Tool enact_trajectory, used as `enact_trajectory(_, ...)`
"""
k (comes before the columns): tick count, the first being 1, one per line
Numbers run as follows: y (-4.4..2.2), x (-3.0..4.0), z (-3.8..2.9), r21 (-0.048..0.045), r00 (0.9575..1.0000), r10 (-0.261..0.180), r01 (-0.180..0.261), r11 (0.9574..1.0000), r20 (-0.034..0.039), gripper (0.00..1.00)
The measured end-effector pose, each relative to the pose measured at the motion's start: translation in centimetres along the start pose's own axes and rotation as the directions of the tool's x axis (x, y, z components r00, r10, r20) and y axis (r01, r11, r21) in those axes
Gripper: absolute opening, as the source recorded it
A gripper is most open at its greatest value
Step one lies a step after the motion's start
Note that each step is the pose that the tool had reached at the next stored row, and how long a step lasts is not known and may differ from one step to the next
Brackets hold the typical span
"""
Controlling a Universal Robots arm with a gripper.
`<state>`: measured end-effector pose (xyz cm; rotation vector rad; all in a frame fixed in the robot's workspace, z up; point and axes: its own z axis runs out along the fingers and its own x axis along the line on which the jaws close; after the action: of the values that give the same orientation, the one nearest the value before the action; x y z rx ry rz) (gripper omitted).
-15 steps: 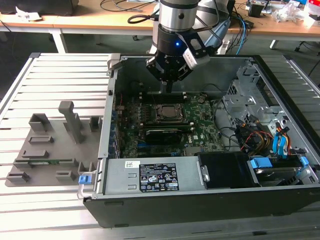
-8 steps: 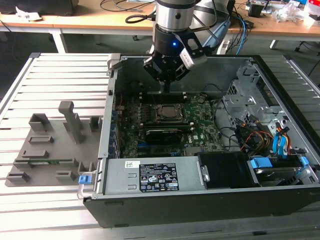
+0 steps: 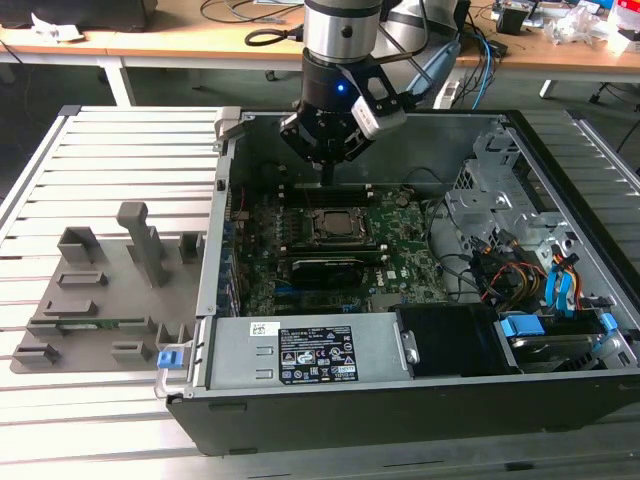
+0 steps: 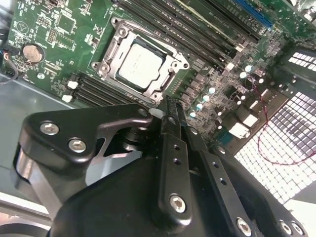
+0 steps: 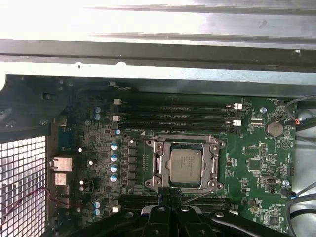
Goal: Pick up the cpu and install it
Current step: 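Install the first cpu locking lever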
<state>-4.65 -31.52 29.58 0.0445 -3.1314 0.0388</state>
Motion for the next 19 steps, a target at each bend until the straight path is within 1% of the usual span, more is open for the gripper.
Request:
enact_trajectory(4, 0.02, 0.53, 0.00, 0.0000, 1.0000, 0.000, 0.000, 1.0000, 0.0000, 0.11)
enact_trajectory(9, 0.05, 1.54, 0.01, 0.0001, 1.0000, 0.000, 0.000, 1.0000, 0.0000, 0.11)
enact_trajectory(11, 0.08, 1.78, 0.03, 0.0003, 1.0000, 0.000, 0.000, 1.0000, -0.0002, 0.11)
enact_trajectory(14, 0.64, 2.17, 0.14, 0.0001, 1.0000, 0.000, 0.000, 1.0000, 0.0000, 0.11)
enact_trajectory(16, 1.04, 2.72, 0.28, -0.0002, 1.0000, 0.000, 0.000, 1.0000, 0.0001, 0.11)
enact_trajectory(17, 1.15, 2.96, 0.38, 0.0000, 1.0000, 0.000, 0.000, 1.0000, 0.0000, 0.11)
enact_trajectory(19, 1.22, 3.13, 0.54, 0.0001, 1.0000, 0.000, 0.000, 1.0000, 0.0000, 0.11)
